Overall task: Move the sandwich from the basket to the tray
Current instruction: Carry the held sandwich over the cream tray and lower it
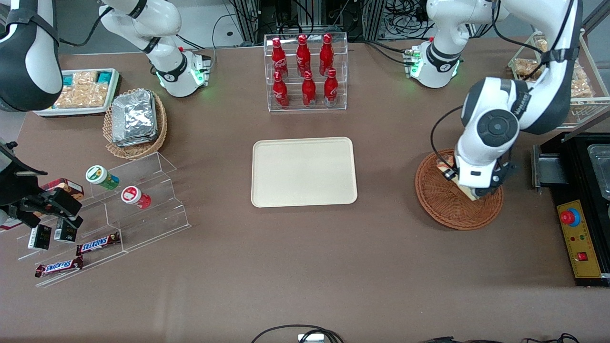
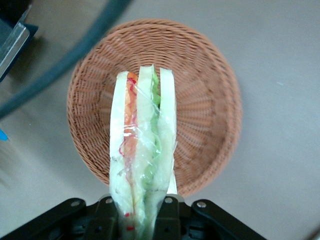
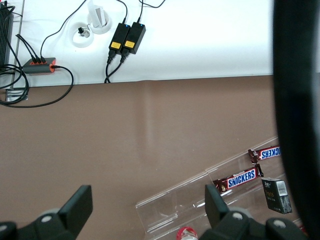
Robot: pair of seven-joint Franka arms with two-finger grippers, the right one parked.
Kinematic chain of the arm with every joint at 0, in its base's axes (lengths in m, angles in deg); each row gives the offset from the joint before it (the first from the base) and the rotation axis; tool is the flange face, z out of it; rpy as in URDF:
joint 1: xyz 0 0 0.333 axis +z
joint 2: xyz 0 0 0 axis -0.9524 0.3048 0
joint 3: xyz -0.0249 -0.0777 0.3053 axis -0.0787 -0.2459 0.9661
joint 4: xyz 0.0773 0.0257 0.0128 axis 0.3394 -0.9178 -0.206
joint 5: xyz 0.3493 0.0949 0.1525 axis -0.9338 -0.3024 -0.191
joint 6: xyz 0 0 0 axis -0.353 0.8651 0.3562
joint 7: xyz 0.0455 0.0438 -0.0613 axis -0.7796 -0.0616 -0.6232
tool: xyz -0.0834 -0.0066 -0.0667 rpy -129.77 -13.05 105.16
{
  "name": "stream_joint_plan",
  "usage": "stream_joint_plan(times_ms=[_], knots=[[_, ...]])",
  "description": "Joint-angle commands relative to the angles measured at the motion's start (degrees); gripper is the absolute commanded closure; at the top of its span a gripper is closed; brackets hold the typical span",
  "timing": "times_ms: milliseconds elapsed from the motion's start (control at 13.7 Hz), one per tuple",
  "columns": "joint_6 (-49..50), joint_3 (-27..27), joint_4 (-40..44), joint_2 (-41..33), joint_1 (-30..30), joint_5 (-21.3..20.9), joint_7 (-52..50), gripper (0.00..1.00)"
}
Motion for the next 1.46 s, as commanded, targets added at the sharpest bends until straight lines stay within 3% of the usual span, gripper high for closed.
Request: stream_joint_plan(times_ms=[0,659,1171,1390], knots=[[1.3,-5.5,1.7,0.3,-0.5,-0.2,0.3,0.96],[-2.6,-22.8,1.9,3.2,-1.5,1.3,-0.4,0.91],[-6.5,-23.0,2.1,8.7,-8.6,0.7,-1.2,0.89],[-7.3,-22.9,3.2,12.8,-12.0,-1.8,-1.4,0.89]])
